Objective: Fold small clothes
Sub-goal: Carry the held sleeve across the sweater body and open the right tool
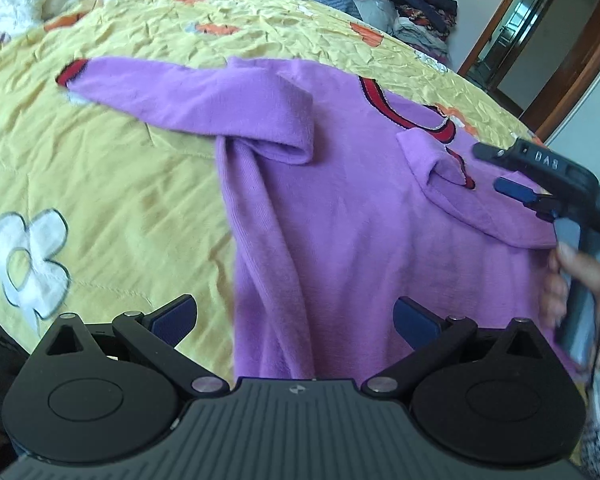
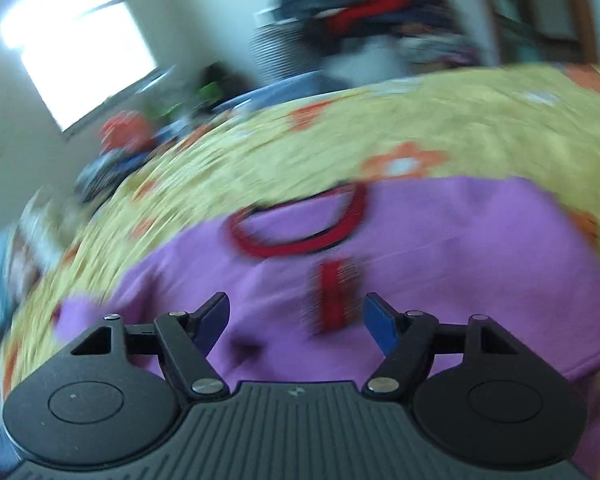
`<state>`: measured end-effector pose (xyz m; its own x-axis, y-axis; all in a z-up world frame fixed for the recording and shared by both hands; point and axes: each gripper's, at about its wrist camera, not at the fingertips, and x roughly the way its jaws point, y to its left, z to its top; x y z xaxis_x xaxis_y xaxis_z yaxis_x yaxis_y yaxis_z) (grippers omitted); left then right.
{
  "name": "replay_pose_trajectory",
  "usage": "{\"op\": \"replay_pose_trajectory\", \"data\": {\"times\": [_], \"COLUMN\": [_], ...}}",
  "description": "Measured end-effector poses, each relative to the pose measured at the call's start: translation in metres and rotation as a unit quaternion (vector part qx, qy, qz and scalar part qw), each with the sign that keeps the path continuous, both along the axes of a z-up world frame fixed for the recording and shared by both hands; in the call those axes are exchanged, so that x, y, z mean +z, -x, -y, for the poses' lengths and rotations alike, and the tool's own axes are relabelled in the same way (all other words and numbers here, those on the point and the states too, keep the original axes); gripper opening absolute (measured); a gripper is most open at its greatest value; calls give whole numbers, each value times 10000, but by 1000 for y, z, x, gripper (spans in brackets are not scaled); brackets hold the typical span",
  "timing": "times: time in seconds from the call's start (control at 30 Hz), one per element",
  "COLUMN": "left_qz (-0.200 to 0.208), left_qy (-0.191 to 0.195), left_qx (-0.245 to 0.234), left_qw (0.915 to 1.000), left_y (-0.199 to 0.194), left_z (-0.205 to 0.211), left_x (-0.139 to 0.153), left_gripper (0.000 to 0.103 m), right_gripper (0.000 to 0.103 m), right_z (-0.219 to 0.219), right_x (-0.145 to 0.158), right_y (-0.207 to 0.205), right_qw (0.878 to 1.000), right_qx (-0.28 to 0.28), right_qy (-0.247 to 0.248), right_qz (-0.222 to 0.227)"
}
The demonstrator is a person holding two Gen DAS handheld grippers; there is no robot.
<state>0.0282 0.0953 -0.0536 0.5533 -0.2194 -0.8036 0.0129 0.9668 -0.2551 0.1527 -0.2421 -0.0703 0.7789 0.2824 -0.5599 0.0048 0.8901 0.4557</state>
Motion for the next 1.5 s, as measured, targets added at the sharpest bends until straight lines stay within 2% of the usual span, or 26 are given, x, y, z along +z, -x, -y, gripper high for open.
{"op": "replay_pose_trajectory", "data": {"times": [0.07, 0.13, 0.17, 0.2, 0.23, 0.43, 0.5, 0.67, 0.73, 0.77, 0.8, 0.87, 0.93, 1.03, 1.07, 1.1, 1.17, 1.2, 1.23, 1.27, 1.3, 1.43, 1.5], "left_qz": [37, 64, 58, 48, 37, 202, 198, 373, 415, 408, 372, 270, 227, 96, 55, 11, -9, 16, 50, 85, 111, 241, 301], "left_qy": [62, 93, 84, 60, 37, 182, 163, 563, 706, 755, 788, 809, 821, 1005, 1074, 1134, 1210, 1227, 1231, 1213, 1174, 970, 969], "left_qx": [9, -12, -23, -15, 2, 227, 398, 683, 781, 805, 811, 819, 907, 1046, 1094, 1148, 1259, 1302, 1329, 1342, 1349, 1402, 1434], "left_qw": [10000, 9999, 9999, 10000, 10000, 9994, 9989, 9954, 9936, 9931, 9929, 9930, 9922, 9894, 9882, 9869, 9846, 9839, 9834, 9835, 9838, 9851, 9844], "left_y": [4, 6, 7, 8, 8, 3, -8, -23, -21, -20, -19, -17, -15, -12, -11, -10, -6, -3, -1, 2, 3, 8, 7], "left_z": [-1, -1, -2, -2, -4, -22, -28, -48, -55, -57, -59, -65, -73, -87, -91, -96, -104, -107, -110, -113, -114, -121, -123], "left_x": [0, 0, -1, -1, -2, 2, 7, 25, 27, 26, 24, 20, 14, 3, -1, -3, -5, -4, -2, 0, 3, 14, 18], "left_gripper": [103, 103, 103, 103, 103, 103, 103, 103, 103, 103, 103, 103, 103, 103, 103, 103, 103, 103, 103, 103, 103, 103, 103], "right_gripper": [68, 54, 37, 13, 4, 4, 4, 4, 5, 5, 8, 10, 11, 13, 25, 53, 88, 86, 76, 23, 13, 13, 13], "right_z": [20, 25, 23, 18, 11, -45, -80, -169, -203, -217, -219, -203, -177, -166, -171, -179, -195, -205, -217, -227, -238, -272, -292], "right_x": [-14, -31, -36, -38, -38, -11, -3, -13, -24, -26, -24, -13, -3, -6, -9, -14, -23, -26, -28, -29, -31, -16, -9], "right_y": [-22, -42, -46, -49, -50, -50, -54, -55, -59, -59, -55, -43, -27, -30, -33, -36, -41, -43, -45, -47, -49, -48, -49], "right_qw": [9985, 9946, 9929, 9927, 9923, 9884, 9927, 9844, 9761, 9736, 9747, 9785, 9850, 9832, 9814, 9780, 9718, 9716, 9716, 9721, 9709, 9659, 9599], "right_qx": [-194, 10, 97, 211, 317, 861, 1015, 1737, 2088, 2110, 2065, 2015, 1710, 1730, 1808, 1960, 2221, 2251, 2287, 2295, 2345, 2546, 2732], "right_qy": [-354, -762, -927, -919, -936, -1202, -589, -55, 295, 589, 623, 193, -163, -422, -407, -453, -591, -541, -403, -267, -225, -458, -608], "right_qz": [-367, -707, -742, -750, -747, -343, -268, -283, -521, -635, -593, -398, -160, -400, -505, -542, -535, -494, -460, -397, -430, -129, -128]}}
